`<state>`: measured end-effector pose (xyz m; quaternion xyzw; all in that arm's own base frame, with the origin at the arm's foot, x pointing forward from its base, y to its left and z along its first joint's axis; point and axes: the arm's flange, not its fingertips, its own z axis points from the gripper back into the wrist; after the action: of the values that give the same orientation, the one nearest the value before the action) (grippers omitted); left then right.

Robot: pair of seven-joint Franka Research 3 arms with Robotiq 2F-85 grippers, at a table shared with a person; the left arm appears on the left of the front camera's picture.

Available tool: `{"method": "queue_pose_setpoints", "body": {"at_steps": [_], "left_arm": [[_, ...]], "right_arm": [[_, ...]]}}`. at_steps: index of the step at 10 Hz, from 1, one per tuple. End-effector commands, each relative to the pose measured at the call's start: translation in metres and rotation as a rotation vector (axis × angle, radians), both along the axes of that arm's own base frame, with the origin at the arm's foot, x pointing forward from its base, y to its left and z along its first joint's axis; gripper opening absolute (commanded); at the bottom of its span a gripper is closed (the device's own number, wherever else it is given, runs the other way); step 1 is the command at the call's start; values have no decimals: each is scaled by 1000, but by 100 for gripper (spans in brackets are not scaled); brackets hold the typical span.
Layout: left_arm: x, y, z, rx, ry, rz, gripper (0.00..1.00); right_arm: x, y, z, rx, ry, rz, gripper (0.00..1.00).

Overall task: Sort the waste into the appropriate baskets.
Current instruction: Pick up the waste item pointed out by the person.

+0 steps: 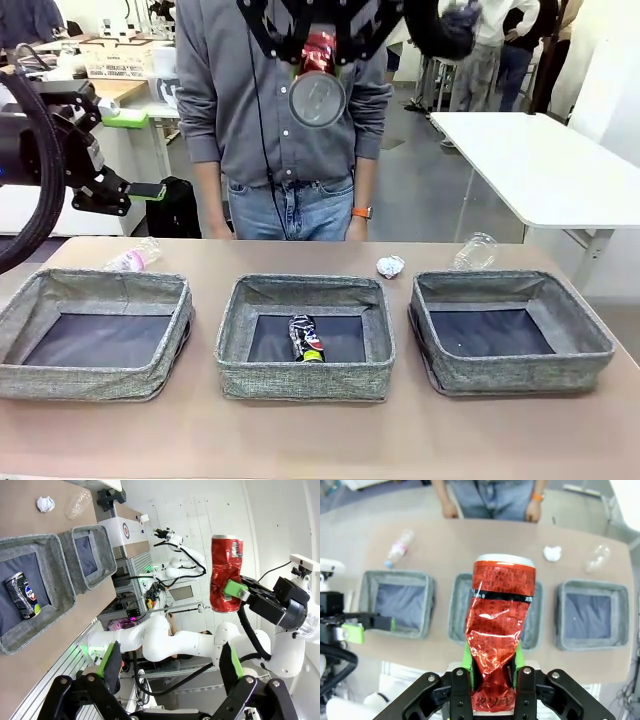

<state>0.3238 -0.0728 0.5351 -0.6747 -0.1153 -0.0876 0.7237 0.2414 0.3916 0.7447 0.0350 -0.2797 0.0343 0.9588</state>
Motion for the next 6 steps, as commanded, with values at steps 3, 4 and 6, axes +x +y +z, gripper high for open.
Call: {"method": "queue_pose_setpoints", "body": {"at_steps": [3, 4, 6], "left_arm": [[-1, -2, 5, -24, 10, 6, 100], [-1, -2, 5, -24, 10, 6, 100], [-1, -2, 5, -24, 10, 6, 100]], "right_arm": [[-10, 0, 14, -23, -60, -31, 33], [-7, 0, 8, -39, -63, -25, 33], [-11, -4, 15, -6, -46, -7, 33]]}}
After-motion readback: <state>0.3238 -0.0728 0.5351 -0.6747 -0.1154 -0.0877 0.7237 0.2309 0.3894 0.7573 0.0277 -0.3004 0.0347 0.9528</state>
